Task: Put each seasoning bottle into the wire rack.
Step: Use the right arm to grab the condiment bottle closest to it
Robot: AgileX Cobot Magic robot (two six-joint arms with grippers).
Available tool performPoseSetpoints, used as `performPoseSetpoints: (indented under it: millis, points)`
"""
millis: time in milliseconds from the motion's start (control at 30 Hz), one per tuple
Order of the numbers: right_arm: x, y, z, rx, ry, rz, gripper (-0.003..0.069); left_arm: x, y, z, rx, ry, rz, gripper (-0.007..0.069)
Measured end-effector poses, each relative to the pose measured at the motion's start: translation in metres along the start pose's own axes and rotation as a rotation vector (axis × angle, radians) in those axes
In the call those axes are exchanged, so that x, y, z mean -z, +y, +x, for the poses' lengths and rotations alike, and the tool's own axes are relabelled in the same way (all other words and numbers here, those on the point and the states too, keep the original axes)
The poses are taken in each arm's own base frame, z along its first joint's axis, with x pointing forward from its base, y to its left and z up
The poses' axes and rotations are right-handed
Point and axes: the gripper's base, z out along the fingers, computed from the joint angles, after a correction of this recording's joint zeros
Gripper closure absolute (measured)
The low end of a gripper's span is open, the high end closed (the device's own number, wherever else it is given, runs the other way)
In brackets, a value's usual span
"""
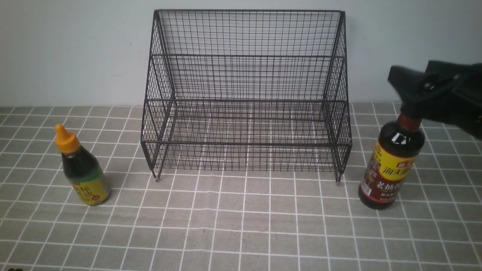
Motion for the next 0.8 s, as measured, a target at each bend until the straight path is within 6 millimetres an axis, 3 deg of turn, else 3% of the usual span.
performPoseSetpoints:
  millis: [133, 433, 533, 667, 800]
  points:
    - [-0.009, -0.006, 0.006, 0.006, 0.012, 0.014, 0.0102, 0.000, 0.000, 0.000, 0.000, 0.000, 0.000, 0.0631]
    - [-0.027, -0.012, 0.029, -0.025, 0.101, 0.031, 0.0107, 0.000, 0.000, 0.000, 0.000, 0.000, 0.000, 0.0631]
    - [-0.033, -0.013, 0.037, -0.029, 0.132, 0.033, 0.0164, 0.000, 0.000, 0.000, 0.000, 0.000, 0.000, 0.0631]
    - [-0.033, -0.014, 0.039, 0.001, 0.142, 0.032, 0.0382, 0.000, 0.000, 0.000, 0.000, 0.000, 0.000, 0.0631]
    - [-0.029, -0.015, 0.035, 0.027, 0.141, 0.040, 0.0390, 0.000, 0.000, 0.000, 0.000, 0.000, 0.000, 0.0631]
